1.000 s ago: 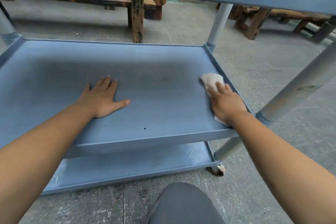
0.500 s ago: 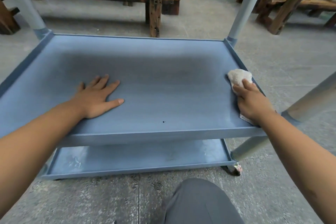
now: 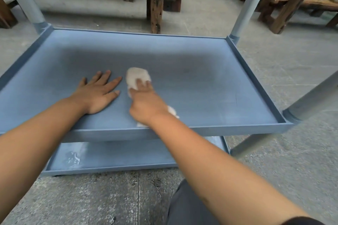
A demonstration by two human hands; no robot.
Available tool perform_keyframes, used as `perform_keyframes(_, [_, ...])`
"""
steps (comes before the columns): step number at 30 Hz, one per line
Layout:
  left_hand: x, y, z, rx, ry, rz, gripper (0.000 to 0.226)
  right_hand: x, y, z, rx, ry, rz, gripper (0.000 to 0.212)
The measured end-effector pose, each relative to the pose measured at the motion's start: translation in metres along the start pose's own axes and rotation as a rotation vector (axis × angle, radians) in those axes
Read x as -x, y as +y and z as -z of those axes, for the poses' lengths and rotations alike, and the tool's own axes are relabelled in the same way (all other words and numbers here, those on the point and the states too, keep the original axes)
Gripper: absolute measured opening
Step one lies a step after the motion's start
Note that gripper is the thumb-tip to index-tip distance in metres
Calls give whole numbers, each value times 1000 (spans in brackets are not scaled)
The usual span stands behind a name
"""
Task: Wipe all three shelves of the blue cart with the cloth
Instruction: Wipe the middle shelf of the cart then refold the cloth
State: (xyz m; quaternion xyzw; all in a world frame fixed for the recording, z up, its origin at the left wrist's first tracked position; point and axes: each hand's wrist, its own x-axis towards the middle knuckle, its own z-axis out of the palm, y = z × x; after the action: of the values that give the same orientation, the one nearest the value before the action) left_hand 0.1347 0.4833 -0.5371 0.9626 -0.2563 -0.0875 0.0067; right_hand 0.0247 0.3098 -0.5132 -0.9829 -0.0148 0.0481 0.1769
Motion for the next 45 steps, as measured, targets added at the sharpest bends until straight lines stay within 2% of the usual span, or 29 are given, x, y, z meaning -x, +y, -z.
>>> perform_keyframes(4, [0, -2, -2, 11, 1, 2, 57, -3, -10, -11, 5, -82, 35, 70])
perform_keyframes(7, [0, 0, -1, 5, 10, -2, 56, 3, 11, -3, 40, -97, 51, 77])
perform_keyframes(9, [0, 1, 0, 0, 13, -3, 55, 11, 35, 6, 94, -68, 57, 74])
perform_keyframes(13, [1, -2, 1, -3, 2, 5, 55, 47, 113, 32, 201, 41, -87, 62])
perform_keyframes(16, [2, 0, 1, -8, -4, 1, 55, 75, 165, 50, 209, 63, -214, 54])
perform_keyframes(23, [6, 6, 4, -15, -5, 9, 56, 102, 228, 72, 222, 52, -248, 51])
perform_keyframes(28, [8, 8, 7, -11, -5, 7, 56, 128, 281, 94, 348, 81, -386, 50])
perform_keyframes(38, [5, 5, 4, 1, 3, 1, 56, 133, 293, 102, 351, 97, -447, 49])
perform_keyframes(42, [5, 4, 3, -14, 8, 8, 57, 127, 280, 99, 355, 184, -461, 49])
perform_keyframes(45, [5, 5, 5, -15, 4, 16, 58, 120, 268, 98, 318, 241, -444, 58])
